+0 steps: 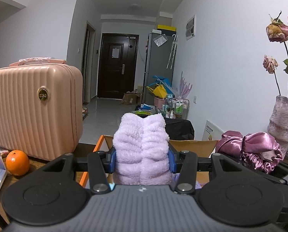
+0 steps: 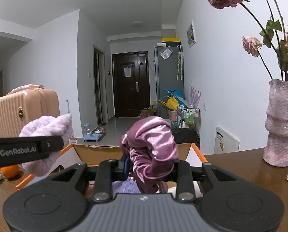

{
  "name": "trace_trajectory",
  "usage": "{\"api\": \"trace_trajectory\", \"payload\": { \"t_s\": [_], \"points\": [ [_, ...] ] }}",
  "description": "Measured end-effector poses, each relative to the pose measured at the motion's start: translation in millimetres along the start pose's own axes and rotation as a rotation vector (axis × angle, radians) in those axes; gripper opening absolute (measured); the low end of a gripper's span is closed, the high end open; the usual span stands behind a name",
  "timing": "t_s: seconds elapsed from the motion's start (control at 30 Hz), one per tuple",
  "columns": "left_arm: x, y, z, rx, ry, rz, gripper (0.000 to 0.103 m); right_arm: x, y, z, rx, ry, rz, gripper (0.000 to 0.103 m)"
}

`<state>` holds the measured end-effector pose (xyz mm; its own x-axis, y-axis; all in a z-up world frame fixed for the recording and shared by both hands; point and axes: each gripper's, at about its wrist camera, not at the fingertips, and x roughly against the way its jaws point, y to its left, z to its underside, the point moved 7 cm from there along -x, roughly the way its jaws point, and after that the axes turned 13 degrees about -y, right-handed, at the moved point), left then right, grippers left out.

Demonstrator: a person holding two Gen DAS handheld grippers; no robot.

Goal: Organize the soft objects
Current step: 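Carry the headband in the left tool and scrunchie in the right tool to the box, then lower both held items into the box and open both tools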

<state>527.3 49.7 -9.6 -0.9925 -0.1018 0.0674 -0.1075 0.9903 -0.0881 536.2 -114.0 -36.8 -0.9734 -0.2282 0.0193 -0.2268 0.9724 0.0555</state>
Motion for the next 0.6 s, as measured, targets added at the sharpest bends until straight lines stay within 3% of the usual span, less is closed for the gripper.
{"api": "trace_trajectory", "payload": {
  "t_s": [0.6],
  "points": [
    [-25,-8,11,-0.043,0.011,-0.034,0.049,-31,2,7,-0.001,0.035,0.03,0.029]
  ]
}}
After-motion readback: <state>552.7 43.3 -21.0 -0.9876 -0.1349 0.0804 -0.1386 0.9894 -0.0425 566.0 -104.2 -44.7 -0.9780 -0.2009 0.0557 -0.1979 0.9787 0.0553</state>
